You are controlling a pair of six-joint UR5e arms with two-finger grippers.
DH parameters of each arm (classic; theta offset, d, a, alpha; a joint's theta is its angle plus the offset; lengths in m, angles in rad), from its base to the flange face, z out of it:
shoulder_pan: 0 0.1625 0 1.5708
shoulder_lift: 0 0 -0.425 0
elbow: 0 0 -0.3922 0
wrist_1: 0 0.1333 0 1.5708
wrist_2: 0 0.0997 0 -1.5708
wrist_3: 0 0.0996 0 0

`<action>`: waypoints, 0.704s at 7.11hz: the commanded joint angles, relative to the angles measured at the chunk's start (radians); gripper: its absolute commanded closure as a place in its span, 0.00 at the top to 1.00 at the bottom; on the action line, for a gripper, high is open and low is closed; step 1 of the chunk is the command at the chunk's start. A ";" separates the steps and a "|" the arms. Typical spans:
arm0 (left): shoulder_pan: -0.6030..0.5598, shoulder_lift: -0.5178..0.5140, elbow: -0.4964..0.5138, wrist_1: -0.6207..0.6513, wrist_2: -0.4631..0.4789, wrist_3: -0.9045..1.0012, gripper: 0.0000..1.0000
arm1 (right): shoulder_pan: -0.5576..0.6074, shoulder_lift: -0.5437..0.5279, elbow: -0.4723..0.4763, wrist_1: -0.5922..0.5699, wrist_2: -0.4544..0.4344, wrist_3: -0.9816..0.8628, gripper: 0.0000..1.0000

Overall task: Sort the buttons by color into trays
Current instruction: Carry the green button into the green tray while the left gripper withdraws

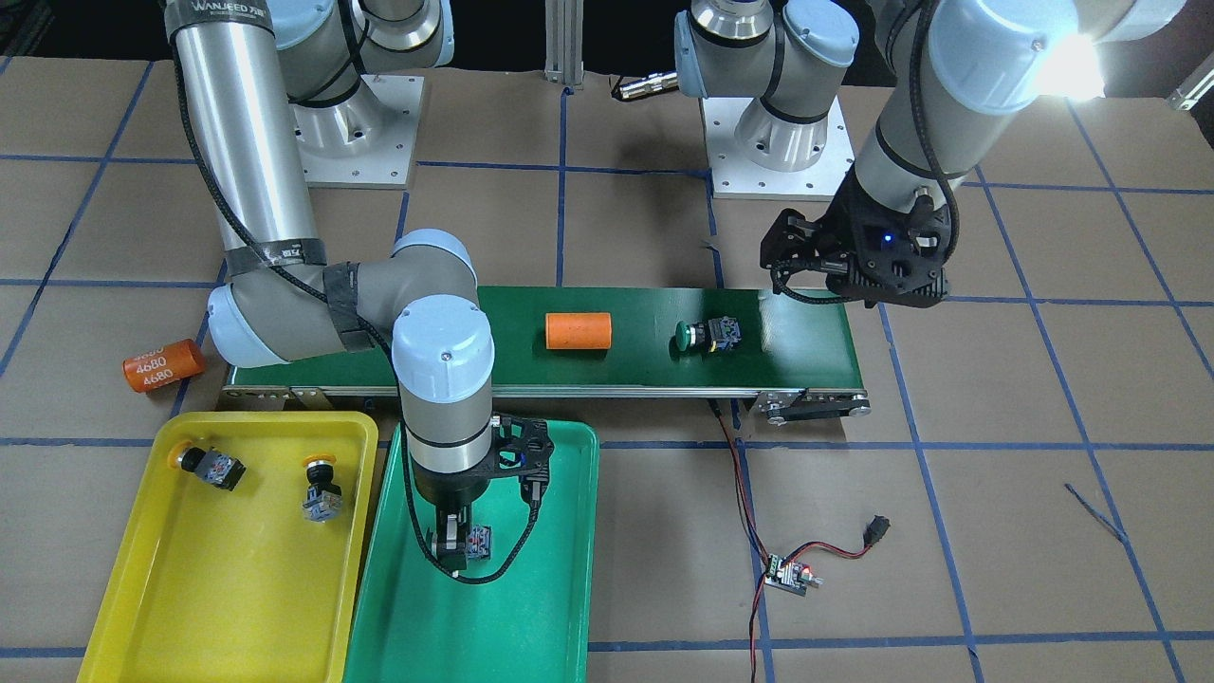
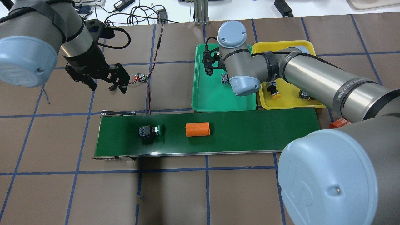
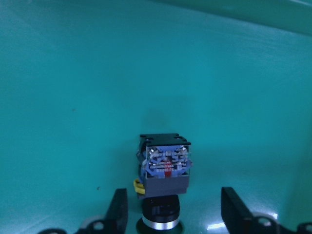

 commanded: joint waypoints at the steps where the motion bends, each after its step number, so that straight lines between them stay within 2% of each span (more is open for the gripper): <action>1: -0.008 0.072 0.006 -0.045 -0.003 -0.041 1.00 | -0.005 -0.081 -0.002 0.092 0.041 0.002 1.00; 2: 0.008 0.096 0.024 -0.088 -0.006 -0.043 1.00 | -0.012 -0.163 0.008 0.181 0.045 -0.001 1.00; 4: 0.055 0.055 0.090 -0.157 -0.034 -0.043 1.00 | -0.080 -0.331 0.042 0.385 0.081 -0.015 1.00; 5: 0.048 0.051 0.110 -0.180 -0.032 -0.044 1.00 | -0.112 -0.421 0.136 0.426 0.085 -0.035 0.98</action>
